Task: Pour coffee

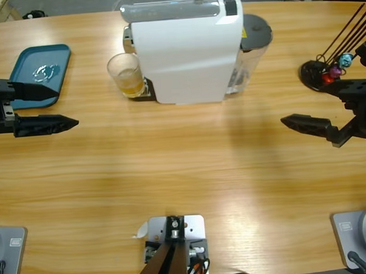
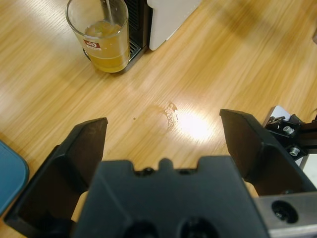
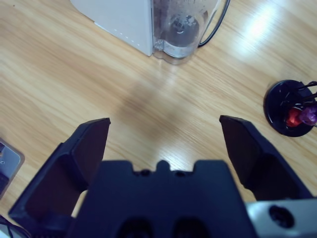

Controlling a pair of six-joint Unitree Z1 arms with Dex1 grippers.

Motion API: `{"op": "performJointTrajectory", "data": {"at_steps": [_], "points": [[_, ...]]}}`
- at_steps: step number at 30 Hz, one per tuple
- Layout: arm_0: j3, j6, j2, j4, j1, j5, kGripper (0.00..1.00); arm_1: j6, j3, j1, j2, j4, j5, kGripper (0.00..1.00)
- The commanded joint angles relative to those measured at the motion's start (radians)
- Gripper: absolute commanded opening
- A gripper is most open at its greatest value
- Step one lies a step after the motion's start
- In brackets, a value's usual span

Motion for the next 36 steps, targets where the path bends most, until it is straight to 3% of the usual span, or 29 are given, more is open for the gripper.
{"op": "performJointTrajectory", "data": {"at_steps": [1, 28, 36], "points": [[0.046, -0.003, -0.024, -0.009, 0.015, 0.011, 0.991, -0.008, 0.040, 0.013, -0.007, -0.017, 0.010, 1.000], [0.086, 0.017, -0.049, -0.014, 0.023, 0.039, 0.991, -0.003, 0.048, 0.013, -0.012, -0.025, 0.015, 1.000], [0.117, 0.197, 0.002, -0.203, 0.013, 0.066, 0.991, -0.003, 0.046, 0.013, 0.005, -0.023, 0.015, 1.000]]}}
